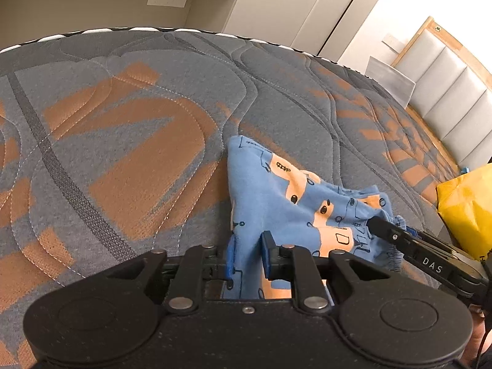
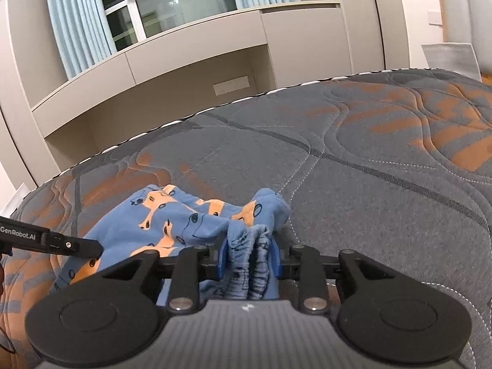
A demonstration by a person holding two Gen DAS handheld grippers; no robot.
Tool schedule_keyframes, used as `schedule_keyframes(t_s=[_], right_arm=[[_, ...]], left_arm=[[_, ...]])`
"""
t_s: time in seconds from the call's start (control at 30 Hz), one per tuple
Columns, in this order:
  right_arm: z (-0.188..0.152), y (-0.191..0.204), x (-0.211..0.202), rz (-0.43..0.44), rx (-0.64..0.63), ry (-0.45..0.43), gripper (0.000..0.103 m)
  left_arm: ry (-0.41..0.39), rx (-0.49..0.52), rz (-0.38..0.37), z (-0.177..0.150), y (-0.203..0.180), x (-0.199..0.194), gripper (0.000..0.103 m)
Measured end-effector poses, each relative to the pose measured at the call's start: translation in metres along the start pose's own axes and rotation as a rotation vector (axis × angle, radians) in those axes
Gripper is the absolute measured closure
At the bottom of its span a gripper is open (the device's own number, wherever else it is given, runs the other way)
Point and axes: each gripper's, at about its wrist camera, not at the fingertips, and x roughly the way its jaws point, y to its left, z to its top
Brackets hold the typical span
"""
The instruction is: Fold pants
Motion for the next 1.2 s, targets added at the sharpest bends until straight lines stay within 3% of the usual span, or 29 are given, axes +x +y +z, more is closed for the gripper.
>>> schedule_keyframes(t_s=[0.07,0.27,0.47,0.6,0.83,1.2], right_arm=[[0.0,0.0,0.0,-0.019,-0.005,0.002,0.057],[-0.001,-0.003,-0.02,-0.09,0.055,-0.027,0.031],[-0.012,0.011,-0.076,-0.132,0.079,-0.087,0.005],[-0.023,0.027,-0.12,-0.157,0.077,-0.105,0.0],[-0.055,0.053,-0.176,-0.186,0.054,-0.048,0.0],[-0.079,0.068,-0.206,-0.25,0.003,-0.087,0.0]], left_arm=[[-0.005,0.007,0.014,-0.002,-0.001,-0.002,0.074],[-0.04,0.025,0.057,-0.009,-0.009,-0.025,0.031],[-0.088,0.064,0.098,-0.023,-0.022,-0.073,0.001],[-0.12,0.094,0.108,-0.047,-0.03,-0.112,0.001],[-0.124,0.245,0.223,-0.089,-0.055,-0.161,0.001],[-0.115,0.347,0.273,-0.125,-0.078,-0.173,0.001]])
